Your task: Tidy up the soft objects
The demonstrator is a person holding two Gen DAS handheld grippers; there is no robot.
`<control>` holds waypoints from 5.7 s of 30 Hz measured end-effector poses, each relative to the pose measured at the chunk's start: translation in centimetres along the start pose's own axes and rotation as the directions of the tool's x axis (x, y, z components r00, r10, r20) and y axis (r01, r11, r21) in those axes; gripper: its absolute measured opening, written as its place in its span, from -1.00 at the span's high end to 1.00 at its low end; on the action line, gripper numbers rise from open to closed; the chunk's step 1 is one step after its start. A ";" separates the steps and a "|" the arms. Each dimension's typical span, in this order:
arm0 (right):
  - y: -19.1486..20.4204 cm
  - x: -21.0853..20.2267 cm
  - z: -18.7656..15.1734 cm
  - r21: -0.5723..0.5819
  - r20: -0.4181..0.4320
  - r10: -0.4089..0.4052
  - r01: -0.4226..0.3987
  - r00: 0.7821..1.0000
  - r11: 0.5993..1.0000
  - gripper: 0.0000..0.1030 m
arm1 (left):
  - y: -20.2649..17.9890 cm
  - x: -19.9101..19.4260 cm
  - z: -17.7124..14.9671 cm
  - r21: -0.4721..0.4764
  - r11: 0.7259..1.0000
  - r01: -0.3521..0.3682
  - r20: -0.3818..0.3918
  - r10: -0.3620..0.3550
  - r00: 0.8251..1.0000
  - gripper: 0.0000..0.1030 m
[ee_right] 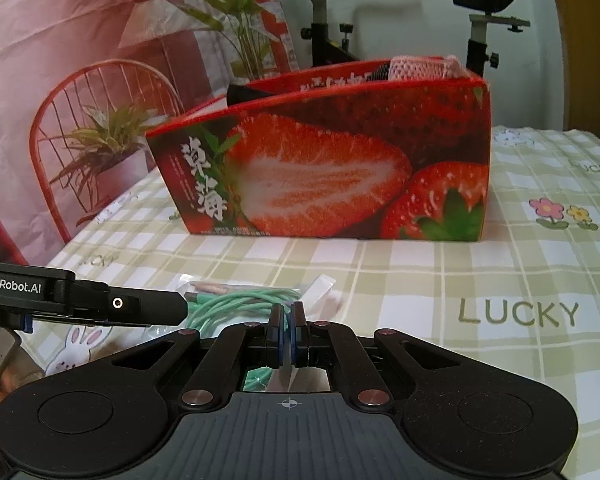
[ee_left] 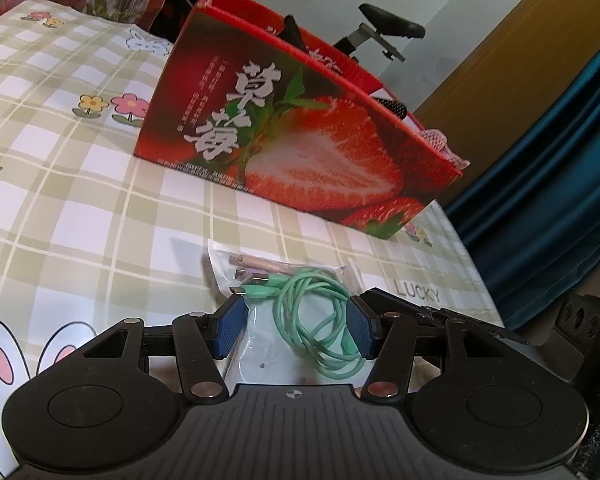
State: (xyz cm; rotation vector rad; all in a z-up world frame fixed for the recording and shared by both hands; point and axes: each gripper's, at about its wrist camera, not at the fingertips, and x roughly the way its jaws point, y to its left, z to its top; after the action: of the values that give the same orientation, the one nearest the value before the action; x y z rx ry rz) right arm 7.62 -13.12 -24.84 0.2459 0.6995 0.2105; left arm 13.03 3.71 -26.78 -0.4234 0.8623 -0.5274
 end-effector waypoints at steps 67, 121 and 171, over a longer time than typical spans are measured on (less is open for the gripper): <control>-2.2 4.0 18.4 -0.185 0.223 -0.148 0.191 0.964 0.964 -0.67 | -5.5 -0.9 17.8 0.255 0.892 -0.375 0.232 0.320 0.919 -1.00; 7.1 -21.2 20.7 -0.020 0.421 -0.265 0.301 0.868 0.954 -0.99 | -21.4 -21.7 13.9 0.255 0.740 -0.622 0.500 0.450 0.740 -1.00; 7.5 -24.6 19.2 0.011 0.425 -0.273 0.296 0.863 0.955 -0.99 | -22.5 -23.8 12.1 0.262 0.737 -0.622 0.526 0.431 0.733 -1.00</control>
State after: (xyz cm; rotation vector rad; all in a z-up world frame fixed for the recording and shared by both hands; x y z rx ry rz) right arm 1.04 -15.64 6.43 0.1255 0.2885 -0.1092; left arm 3.96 1.60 6.89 0.1326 0.3758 -0.0456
